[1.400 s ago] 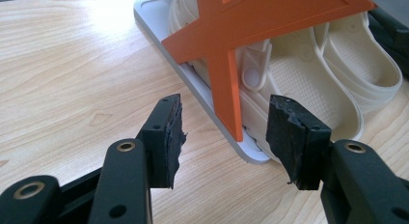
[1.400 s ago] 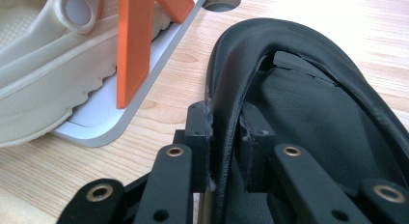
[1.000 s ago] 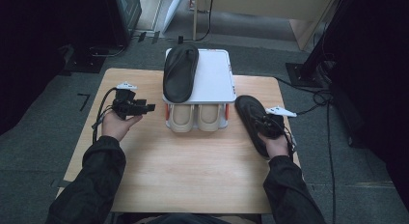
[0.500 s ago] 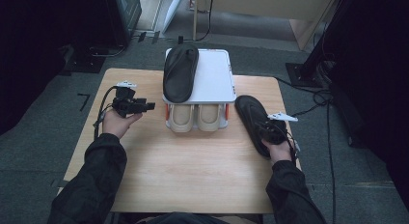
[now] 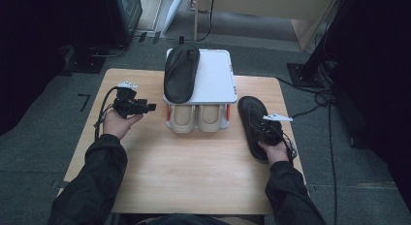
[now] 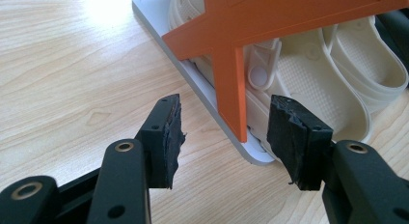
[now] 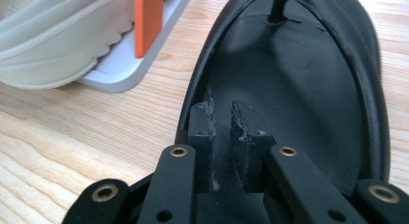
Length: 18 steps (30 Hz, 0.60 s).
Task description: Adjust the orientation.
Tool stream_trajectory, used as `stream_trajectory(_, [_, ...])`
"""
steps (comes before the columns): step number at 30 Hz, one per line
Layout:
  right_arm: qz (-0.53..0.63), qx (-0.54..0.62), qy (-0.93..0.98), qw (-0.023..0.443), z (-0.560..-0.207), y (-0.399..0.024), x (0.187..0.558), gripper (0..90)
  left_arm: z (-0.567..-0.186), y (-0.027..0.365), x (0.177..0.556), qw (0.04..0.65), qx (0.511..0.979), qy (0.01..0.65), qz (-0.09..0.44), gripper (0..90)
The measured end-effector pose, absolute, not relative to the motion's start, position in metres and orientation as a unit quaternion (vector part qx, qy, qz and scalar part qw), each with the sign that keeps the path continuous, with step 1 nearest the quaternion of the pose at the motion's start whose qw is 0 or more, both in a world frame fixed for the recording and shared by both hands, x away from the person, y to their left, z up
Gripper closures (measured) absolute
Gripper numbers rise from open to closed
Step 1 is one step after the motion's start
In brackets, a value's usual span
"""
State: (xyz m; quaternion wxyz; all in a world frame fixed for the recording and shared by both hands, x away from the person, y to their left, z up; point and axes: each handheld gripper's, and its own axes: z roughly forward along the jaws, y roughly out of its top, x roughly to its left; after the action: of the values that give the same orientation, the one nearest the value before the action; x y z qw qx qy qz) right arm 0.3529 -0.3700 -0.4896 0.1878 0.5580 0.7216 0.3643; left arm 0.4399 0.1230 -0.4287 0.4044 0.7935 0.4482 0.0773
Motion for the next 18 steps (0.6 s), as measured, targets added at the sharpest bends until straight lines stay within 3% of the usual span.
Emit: stream_trajectory(18, [0.393,0.556,0.711,0.175,-0.478,-0.375,0.355,70.6,-0.429,0.124,0.44,0.404,0.794,0.448,0.077,46.4])
